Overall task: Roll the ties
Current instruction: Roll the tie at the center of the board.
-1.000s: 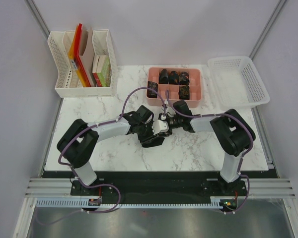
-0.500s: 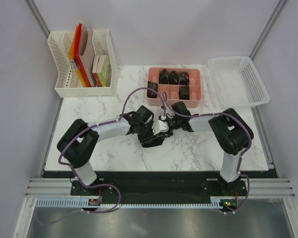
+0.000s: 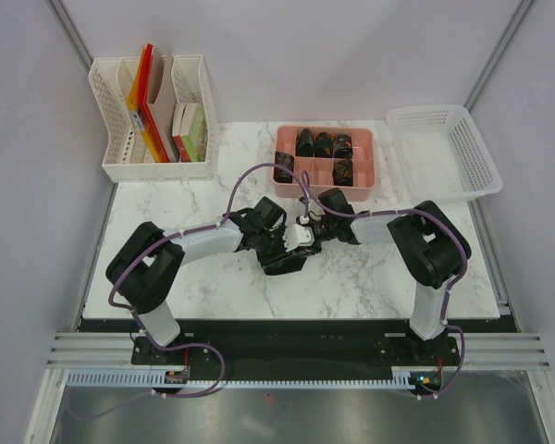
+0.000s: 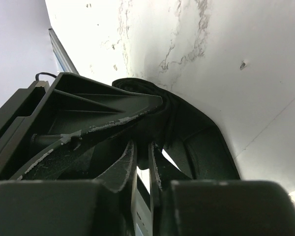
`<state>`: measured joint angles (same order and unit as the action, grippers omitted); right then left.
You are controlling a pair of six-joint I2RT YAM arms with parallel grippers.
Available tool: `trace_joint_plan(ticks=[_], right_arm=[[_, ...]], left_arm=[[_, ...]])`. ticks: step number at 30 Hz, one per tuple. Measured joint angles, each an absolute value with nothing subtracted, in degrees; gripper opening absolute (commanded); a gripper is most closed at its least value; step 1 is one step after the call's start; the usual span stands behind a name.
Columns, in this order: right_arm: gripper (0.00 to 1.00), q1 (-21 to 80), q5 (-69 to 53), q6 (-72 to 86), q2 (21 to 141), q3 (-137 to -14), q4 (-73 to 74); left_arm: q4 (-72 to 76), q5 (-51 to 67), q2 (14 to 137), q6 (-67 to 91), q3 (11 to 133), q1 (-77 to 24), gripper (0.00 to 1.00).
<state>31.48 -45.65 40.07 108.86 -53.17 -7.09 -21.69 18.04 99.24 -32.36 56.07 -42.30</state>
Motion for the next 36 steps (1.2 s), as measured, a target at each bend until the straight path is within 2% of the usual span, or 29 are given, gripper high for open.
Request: trace_joint_plan(ticks=[2, 6, 7, 10, 13, 26, 36], right_arm=[[0.00, 31.31, -46.09, 40.05, 109.21, -53.36, -6.90], [0.00, 31.00, -46.72, 40.03, 109.51, -53.43, -6.81], [0.00, 30.94, -46.76, 40.01, 109.56, -53.43, -6.79], [0.00, 30.85, -46.94, 39.53, 109.60, -53.54, -6.50], [0.00, 30.63, -47.11, 38.65, 109.69, -53.91, -5.78], [0.00, 30.20, -50.19, 36.16, 111.61, -55.33, -1.76], [0.00, 29.54, -50.48, 34.83, 112.38, -55.44, 0.78]], left_arm=[[-21.63, 18.02, 99.22, -32.36, 55.99, -42.30, 0.21], [-21.17, 18.04, 98.91, -32.36, 55.61, -42.30, 0.27], [-21.04, 18.04, 98.80, -32.36, 55.51, -42.30, 0.32], [-20.47, 18.09, 97.69, -32.32, 55.31, -42.28, 0.41], [-20.16, 18.06, 97.06, -32.21, 55.00, -42.30, 0.44], [-26.15, 19.62, 97.12, -29.98, 58.11, -42.78, 0.45], [-28.03, 19.84, 97.89, -28.93, 60.29, -43.70, 0.53]])
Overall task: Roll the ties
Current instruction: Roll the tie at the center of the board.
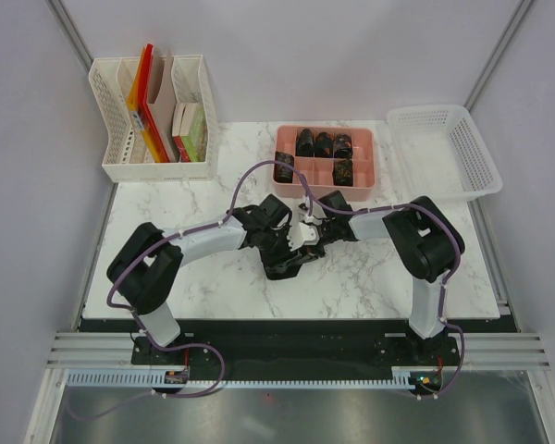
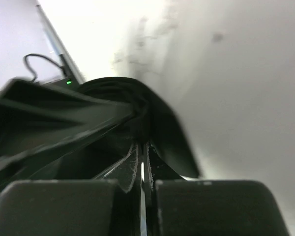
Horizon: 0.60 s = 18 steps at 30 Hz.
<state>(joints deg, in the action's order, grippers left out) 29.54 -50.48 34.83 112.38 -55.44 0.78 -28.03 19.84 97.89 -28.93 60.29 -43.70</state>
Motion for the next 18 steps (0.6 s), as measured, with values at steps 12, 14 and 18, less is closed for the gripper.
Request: trace_joint_plan(ticks=[12, 14, 18], right_arm=[[0.00, 28.18, -47.44, 33.12, 113.67, -55.46, 3.05], [0.00, 28.18, -47.46, 33.12, 113.67, -55.46, 3.05], [0.00, 28.18, -47.59, 33.17, 113.67, -55.55, 3.05]], left_arm=[[-32.10, 19.99, 97.76, -26.83, 62.43, -44.23, 0.53], [-32.45, 19.99, 97.76, -26.65, 62.43, -44.23, 0.42], [-32.67, 20.01, 97.80, -26.57, 62.41, -44.23, 0.28]])
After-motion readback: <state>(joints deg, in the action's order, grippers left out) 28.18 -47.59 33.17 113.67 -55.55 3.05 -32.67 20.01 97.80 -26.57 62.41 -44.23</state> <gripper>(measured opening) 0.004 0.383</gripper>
